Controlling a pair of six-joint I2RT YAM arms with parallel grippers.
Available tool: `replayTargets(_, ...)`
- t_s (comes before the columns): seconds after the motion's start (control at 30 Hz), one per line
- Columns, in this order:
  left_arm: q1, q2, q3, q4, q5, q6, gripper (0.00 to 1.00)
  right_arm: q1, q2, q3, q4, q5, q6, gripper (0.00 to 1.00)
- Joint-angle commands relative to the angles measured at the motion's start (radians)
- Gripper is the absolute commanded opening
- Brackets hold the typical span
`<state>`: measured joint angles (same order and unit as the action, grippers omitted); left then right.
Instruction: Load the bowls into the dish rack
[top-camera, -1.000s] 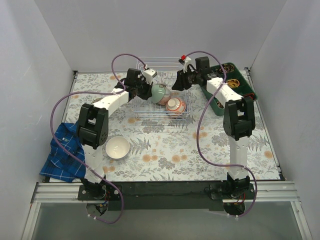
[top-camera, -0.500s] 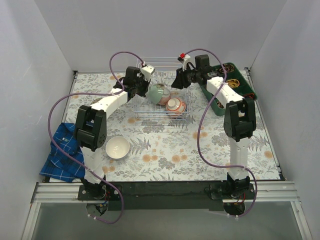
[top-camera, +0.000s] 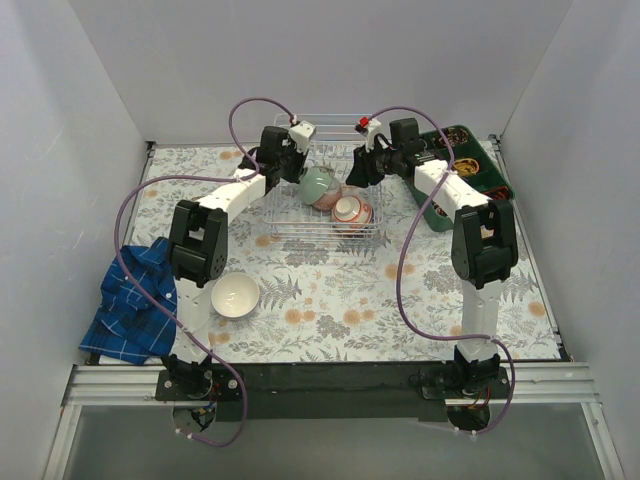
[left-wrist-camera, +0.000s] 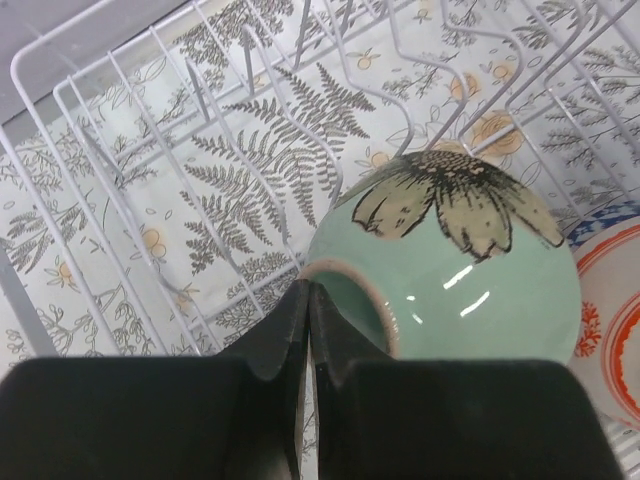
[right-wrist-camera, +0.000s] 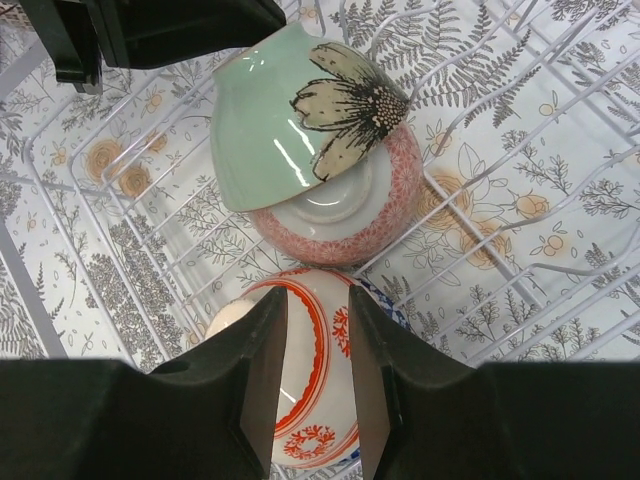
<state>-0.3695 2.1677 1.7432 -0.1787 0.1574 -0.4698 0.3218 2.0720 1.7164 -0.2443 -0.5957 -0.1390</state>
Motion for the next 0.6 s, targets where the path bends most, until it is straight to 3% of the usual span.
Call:
replayTargets(0.0, -0.016, -0.012, 0.047, 0.021, 0.054, -0.016, 0.0, -0.003, -0.064, 0.0, 0.014, 0.022, -0.028, 0.39)
replayTargets(0.57, -0.108, 0.014, 0.067, 0.005, 0.102, -0.049, 0.0, -0.006, -0.052, -0.009, 0.007, 0.063, -0.039, 0.4)
